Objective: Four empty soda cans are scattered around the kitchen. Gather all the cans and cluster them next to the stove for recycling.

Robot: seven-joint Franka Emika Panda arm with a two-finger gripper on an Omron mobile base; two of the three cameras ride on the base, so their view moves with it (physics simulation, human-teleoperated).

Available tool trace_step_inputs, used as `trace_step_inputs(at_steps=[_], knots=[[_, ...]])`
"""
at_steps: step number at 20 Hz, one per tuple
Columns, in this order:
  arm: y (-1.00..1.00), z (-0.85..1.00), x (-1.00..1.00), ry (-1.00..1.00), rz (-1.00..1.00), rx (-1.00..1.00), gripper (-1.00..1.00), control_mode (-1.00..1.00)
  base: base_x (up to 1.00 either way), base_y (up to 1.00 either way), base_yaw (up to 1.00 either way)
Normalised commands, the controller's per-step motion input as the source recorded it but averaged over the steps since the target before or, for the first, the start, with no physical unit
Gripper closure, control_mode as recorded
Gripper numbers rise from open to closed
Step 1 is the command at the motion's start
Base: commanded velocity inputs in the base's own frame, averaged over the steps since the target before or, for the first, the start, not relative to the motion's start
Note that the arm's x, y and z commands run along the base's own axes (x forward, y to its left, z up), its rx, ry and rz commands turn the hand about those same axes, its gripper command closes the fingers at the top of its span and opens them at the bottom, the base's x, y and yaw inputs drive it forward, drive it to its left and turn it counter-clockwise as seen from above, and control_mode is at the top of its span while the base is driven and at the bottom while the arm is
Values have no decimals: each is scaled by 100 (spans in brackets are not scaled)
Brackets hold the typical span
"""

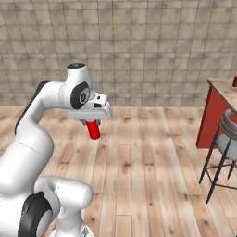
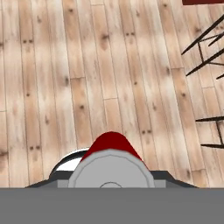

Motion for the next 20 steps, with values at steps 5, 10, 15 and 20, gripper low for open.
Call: trace_step_inputs(at_steps=[5, 10, 15, 20], knots=[[0, 0, 0, 0, 0, 0, 100, 100, 1, 1, 50], [0, 0, 0, 0, 0, 0, 100, 100, 0, 0, 50], [0, 0, 0, 0, 0, 0, 100, 100, 2, 1, 50], [0, 0, 0, 0, 0, 0, 100, 100, 11, 1, 50]])
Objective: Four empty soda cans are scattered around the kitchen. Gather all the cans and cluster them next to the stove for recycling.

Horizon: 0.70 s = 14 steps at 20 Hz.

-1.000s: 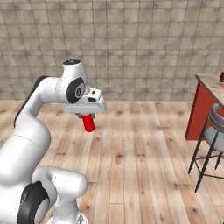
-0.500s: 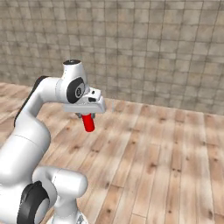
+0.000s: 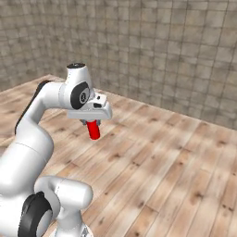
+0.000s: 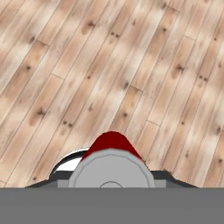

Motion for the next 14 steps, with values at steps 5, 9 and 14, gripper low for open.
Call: trace_step_inputs(at_steps=[5, 9, 14], knots=[[0, 0, 0, 0, 0, 0, 100, 100, 26, 0, 46], [0, 0, 0, 0, 0, 0, 100, 100, 65, 0, 36], [0, 0, 0, 0, 0, 0, 100, 100, 78, 0, 33]])
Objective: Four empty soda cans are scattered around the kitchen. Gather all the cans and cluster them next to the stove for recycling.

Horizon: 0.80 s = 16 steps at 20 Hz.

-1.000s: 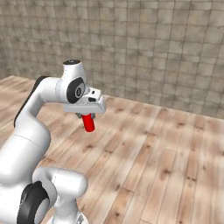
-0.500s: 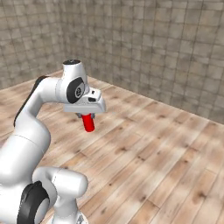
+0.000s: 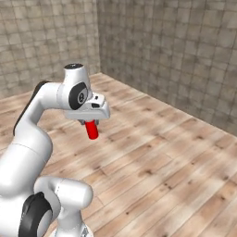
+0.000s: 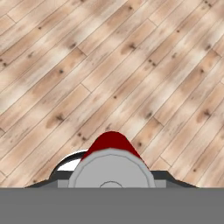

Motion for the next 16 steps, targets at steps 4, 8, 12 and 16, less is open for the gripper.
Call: trace_step_inputs(at_steps=[4, 8, 12, 16], knots=[[0, 0, 0, 0, 0, 0, 100, 100, 91, 0, 29], [0, 0, 0, 0, 0, 0, 100, 100, 53, 0, 41], [0, 0, 0, 0, 0, 0, 100, 100, 3, 0, 50], [0, 0, 0, 0, 0, 0, 100, 100, 0, 0, 50]])
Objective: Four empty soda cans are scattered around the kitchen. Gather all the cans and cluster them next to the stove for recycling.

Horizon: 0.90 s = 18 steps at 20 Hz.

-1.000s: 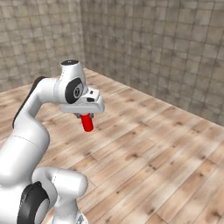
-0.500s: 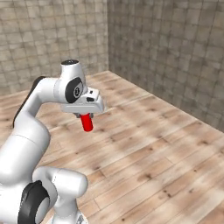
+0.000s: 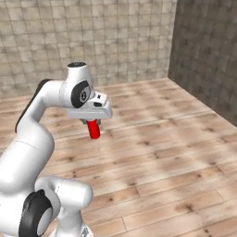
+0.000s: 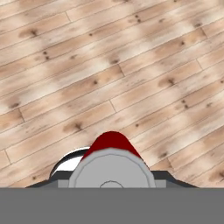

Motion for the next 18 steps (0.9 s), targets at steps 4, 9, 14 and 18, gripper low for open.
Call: trace_step_inputs(at_steps=[4, 9, 14, 18], knots=[[0, 0, 0, 0, 0, 0, 100, 100, 0, 0, 50], [0, 0, 0, 0, 0, 0, 100, 100, 10, 0, 50], [0, 0, 0, 0, 0, 0, 100, 100, 54, -4, 40], [0, 0, 0, 0, 0, 0, 100, 100, 75, -17, 27]])
